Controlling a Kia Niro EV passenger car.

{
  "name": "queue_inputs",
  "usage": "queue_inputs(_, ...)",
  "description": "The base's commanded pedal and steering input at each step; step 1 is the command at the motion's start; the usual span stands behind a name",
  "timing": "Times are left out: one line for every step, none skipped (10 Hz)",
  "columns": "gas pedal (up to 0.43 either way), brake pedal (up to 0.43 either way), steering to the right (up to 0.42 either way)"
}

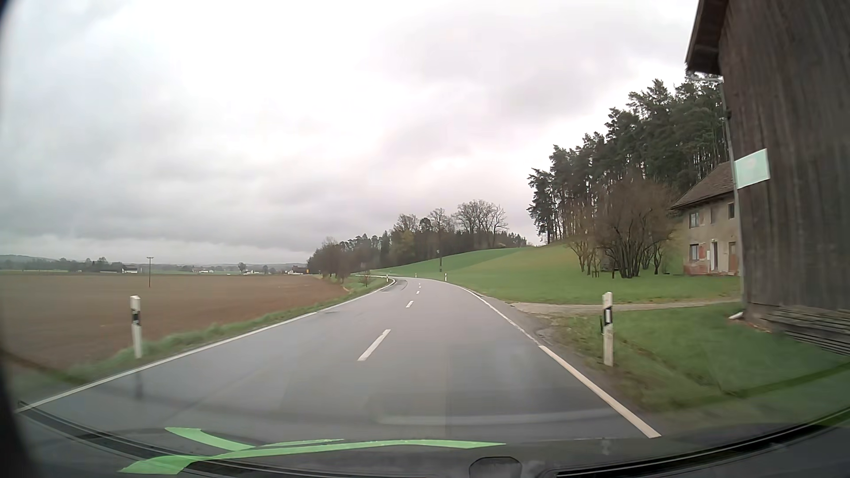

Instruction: Follow the waypoints while adhering to traffic rules and regulations

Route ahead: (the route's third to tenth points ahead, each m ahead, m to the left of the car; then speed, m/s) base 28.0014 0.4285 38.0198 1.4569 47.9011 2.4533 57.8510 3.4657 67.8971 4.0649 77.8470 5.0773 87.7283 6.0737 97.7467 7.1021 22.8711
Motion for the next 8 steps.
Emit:
queue_inputs(0.15, 0.0, -0.005)
queue_inputs(0.15, 0.0, -0.005)
queue_inputs(0.15, 0.0, -0.006)
queue_inputs(0.15, 0.0, -0.008)
queue_inputs(0.15, 0.0, -0.01)
queue_inputs(0.15, 0.0, -0.01)
queue_inputs(0.13, 0.0, -0.01)
queue_inputs(0.13, 0.0, -0.01)
